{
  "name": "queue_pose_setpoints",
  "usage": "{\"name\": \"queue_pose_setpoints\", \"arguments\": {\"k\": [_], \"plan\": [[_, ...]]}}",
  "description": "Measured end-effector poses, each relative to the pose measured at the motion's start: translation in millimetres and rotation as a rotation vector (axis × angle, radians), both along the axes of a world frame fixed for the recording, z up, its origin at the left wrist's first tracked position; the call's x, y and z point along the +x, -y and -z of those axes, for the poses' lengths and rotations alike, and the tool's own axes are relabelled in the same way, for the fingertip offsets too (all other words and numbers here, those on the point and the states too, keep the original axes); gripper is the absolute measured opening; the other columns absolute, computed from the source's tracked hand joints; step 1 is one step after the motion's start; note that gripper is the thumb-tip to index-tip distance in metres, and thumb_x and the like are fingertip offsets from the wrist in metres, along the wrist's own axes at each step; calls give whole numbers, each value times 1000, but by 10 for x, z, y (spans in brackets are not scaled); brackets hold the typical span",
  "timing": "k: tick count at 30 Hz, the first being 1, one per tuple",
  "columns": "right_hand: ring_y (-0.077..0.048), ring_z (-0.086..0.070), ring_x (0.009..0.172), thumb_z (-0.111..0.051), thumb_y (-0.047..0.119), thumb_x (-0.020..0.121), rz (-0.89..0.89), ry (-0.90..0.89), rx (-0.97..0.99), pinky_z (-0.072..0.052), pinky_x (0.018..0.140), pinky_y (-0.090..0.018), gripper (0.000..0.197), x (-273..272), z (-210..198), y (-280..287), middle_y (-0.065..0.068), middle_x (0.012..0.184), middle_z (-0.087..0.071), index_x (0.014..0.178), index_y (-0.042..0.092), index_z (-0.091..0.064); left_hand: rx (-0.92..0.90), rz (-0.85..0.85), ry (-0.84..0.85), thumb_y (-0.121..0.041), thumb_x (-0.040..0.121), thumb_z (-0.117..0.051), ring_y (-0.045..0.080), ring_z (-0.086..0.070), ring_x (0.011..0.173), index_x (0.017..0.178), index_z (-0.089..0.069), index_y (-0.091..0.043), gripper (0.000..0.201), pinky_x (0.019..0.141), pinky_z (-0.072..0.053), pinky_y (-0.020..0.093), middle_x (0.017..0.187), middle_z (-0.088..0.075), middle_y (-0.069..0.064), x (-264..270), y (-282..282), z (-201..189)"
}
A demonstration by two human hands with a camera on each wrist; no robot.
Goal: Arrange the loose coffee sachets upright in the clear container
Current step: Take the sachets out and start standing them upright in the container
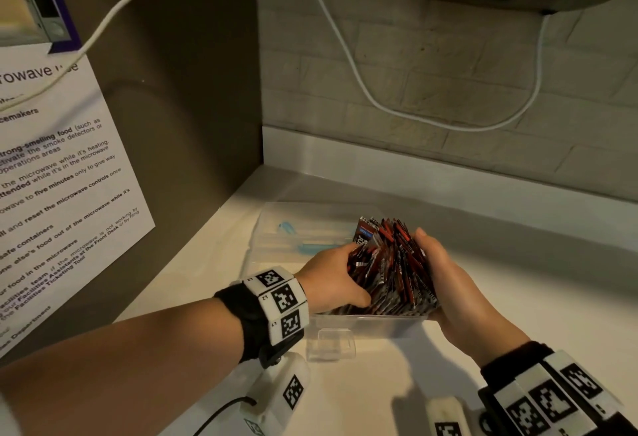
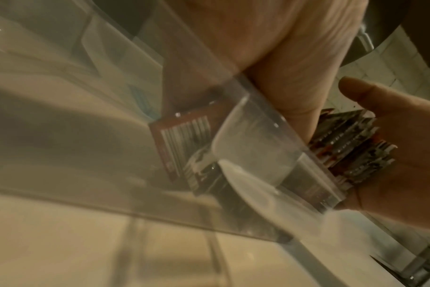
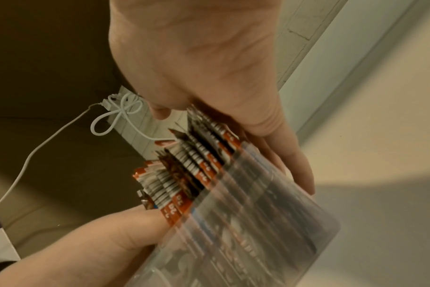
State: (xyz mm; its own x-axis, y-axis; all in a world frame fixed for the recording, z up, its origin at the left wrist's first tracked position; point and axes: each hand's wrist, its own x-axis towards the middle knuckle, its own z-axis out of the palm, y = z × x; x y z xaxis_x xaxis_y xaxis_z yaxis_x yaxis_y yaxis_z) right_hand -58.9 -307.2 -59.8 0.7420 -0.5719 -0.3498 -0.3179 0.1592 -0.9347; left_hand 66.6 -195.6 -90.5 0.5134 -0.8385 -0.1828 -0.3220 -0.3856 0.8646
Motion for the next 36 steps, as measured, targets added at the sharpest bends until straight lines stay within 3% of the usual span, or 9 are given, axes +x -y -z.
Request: {"name": "queue_pose_setpoints", "arguments": {"k": [3,6,8,10,14,22,26,29,36], "plan": [[-16,-68,96,-56,51,86,28,19,-77,-53,87,-42,46,6,-23,-34,4,108,-70,127,30,-53,-4,-35,23,-8,73,-71,16,-67,94,112,-62,-22,43,88,-55,33,101,-70,-2,-1,41,10],[-4,-62,93,-77,28,76,42,90,-284,-52,78,-28,71,12,-57,-81,15,107,-56,135,41,-39,-31,-83,15,-8,78,-66,14,-66,92,108,-64,-26,35,83,-54,28,98,-70,-4,18,66,46],[-10,-52,116,-82,34,66,-46,63,-595,-48,95,-34,83,27,-67,-75,11,127,-46,134,49,-38,-61,-114,-39,-7,79,-67,14,-66,94,104,-65,-29,33,85,-54,29,98,-70,-5,20,86,65],[-24,-23,141,-70,49,58,-193,-75,-863,-36,107,-49,81,71,-116,-68,5,153,-21,129,60,-35,-68,-139,-88,-6,80,-65,16,-67,94,99,-66,-29,30,86,-55,31,96,-71,-4,22,114,74],[-38,8,145,-67,50,73,-390,-441,-1018,-18,110,-63,72,178,-238,-90,16,157,8,132,65,-28,-81,-155,-187,-2,84,-60,21,-67,98,111,-68,-17,32,92,-54,38,103,-72,5,28,143,67],[-39,7,144,-55,50,84,-369,-560,-1006,-19,109,-65,57,238,-193,-92,13,158,2,136,54,-33,-109,-157,-320,4,84,-58,24,-67,100,108,-69,-15,32,89,-55,32,105,-72,11,61,39,26],[-39,5,144,-54,50,85,-370,-559,-1008,-19,109,-64,53,246,-178,-93,12,158,0,134,55,-35,-124,-202,-405,2,84,-57,19,-68,78,93,-68,-20,26,68,-55,26,84,-72,5,100,-12,24],[-39,5,145,-56,50,84,-372,-549,-1004,-19,108,-64,53,233,-182,-99,12,158,0,133,55,-37,-129,-251,-473,0,84,-57,23,-67,67,91,-67,-16,21,64,-53,30,72,-71,8,120,-30,11],[-38,4,145,-61,53,80,-402,-535,-1016,-22,108,-63,56,165,-219,-126,15,156,0,131,55,-39,-106,-249,-485,-2,83,-60,31,-68,92,98,-67,-16,22,91,-54,46,93,-72,15,64,24,10]]}}
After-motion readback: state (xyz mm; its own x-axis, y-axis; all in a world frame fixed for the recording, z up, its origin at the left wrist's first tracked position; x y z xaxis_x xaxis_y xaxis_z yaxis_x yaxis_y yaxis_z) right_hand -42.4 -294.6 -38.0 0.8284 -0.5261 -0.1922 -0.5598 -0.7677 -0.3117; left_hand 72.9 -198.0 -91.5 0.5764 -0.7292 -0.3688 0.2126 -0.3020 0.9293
